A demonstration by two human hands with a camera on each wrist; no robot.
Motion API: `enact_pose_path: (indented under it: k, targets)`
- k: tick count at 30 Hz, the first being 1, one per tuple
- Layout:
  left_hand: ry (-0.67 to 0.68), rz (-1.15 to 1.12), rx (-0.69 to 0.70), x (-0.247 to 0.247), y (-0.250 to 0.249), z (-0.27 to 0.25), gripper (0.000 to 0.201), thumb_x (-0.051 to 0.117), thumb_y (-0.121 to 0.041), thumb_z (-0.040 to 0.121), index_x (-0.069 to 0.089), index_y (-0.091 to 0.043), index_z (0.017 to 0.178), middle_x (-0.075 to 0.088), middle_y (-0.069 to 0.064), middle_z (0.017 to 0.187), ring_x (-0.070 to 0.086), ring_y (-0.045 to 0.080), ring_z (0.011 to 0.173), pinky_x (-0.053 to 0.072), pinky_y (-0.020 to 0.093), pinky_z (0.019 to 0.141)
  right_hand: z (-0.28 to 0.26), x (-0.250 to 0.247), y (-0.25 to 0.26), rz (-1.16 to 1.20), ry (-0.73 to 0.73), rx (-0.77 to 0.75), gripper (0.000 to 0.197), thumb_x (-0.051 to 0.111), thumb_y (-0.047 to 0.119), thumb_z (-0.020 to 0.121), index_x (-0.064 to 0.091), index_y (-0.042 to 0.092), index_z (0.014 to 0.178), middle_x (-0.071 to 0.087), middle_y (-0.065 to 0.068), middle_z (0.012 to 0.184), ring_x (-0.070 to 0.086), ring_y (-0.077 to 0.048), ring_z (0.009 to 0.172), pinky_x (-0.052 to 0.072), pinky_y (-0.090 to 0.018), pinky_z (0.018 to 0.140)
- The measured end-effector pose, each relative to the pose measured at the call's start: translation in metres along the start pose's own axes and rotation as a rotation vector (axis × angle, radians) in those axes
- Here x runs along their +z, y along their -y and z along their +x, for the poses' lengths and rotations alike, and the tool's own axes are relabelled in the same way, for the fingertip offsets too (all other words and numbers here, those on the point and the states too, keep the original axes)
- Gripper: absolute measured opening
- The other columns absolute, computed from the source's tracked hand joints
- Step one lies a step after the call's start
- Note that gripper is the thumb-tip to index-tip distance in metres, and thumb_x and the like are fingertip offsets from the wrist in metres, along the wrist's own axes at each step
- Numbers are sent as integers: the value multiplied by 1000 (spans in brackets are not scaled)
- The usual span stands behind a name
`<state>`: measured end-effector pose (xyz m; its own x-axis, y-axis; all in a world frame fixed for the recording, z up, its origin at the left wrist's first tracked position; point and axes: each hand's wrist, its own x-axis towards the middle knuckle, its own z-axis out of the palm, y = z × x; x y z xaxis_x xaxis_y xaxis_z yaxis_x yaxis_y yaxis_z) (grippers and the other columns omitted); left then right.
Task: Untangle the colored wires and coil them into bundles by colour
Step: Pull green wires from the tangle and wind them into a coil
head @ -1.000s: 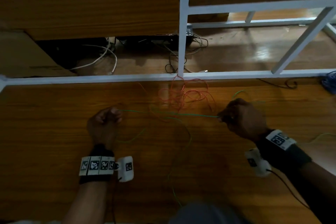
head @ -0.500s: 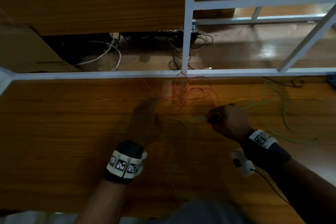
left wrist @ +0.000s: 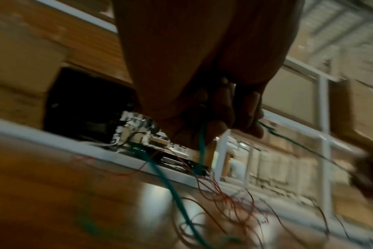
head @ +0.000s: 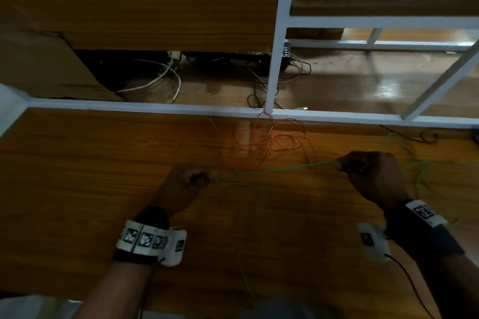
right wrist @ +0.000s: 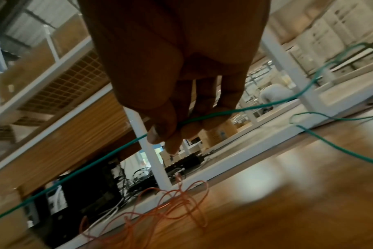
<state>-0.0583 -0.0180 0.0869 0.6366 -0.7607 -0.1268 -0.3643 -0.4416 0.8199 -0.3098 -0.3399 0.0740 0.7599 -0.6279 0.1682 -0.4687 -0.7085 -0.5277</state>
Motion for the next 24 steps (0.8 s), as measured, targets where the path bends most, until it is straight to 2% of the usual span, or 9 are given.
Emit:
enact_pose_path:
  k: [2,4,6,8,11,13,15,20,24]
  targets:
    - [-47,1,9,-9,-2,-2,17,63,-24,94,75,-18,83,53,-23,44,50,-8,44,35,8,50,0,-1,-2,-19,81,-23,32,75,6,82,74,37,87,80,-3,90,69,-13,63,59,-34,59]
    - [-76,-3,32,-8,-4,-2,21,63,-24,94,75,-9,84,47,-18,39,43,-1,37,29,9,42,1,1,8,-93,306,6,32,80,16,85,73,38,106,78,-2,111,67,-7,74,59,-34,68]
    - [-103,-34,83,-1,-13,1,20,63,-29,93,74,-17,81,49,-11,43,39,3,37,26,13,43,1,7,29,-267,489,-51,59,81,37,85,59,33,139,63,1,140,64,-14,110,55,-36,93]
    - [-105,-69,142,7,-14,5,21,62,-41,89,73,-27,77,55,-2,49,41,6,41,30,21,44,1,10,62,-254,487,-180,71,73,52,88,47,29,150,51,7,150,41,-17,140,40,-36,112]
    - [-120,-72,207,19,-18,11,18,64,-35,90,74,-24,80,62,4,59,49,12,46,35,23,47,4,26,111,162,480,-242,44,59,47,99,63,26,138,58,15,135,46,9,119,42,-15,94]
    - [-156,-126,217,23,-21,14,13,67,-16,92,76,-14,83,65,-6,60,55,5,50,38,13,50,7,45,123,385,550,-189,29,57,43,103,72,28,123,73,7,119,67,-9,100,55,-36,80]
    - [-159,-201,202,24,-20,15,12,66,-7,91,75,-7,84,66,-17,61,56,-4,53,39,7,52,10,60,123,546,528,-125,21,62,40,101,78,27,107,77,-6,98,71,-31,86,56,-51,74]
    - [-39,-457,139,28,-10,13,28,63,-43,85,74,-18,78,47,-14,49,37,3,45,34,22,49,18,64,124,820,495,-47,7,75,11,92,82,9,94,80,-7,93,73,-16,85,56,-30,80]
    - [112,-581,8,35,-9,14,33,66,-44,82,69,-12,82,39,-12,50,29,7,43,24,26,49,28,60,124,724,379,-86,9,83,9,84,83,8,92,80,4,86,74,-9,76,58,-25,71]
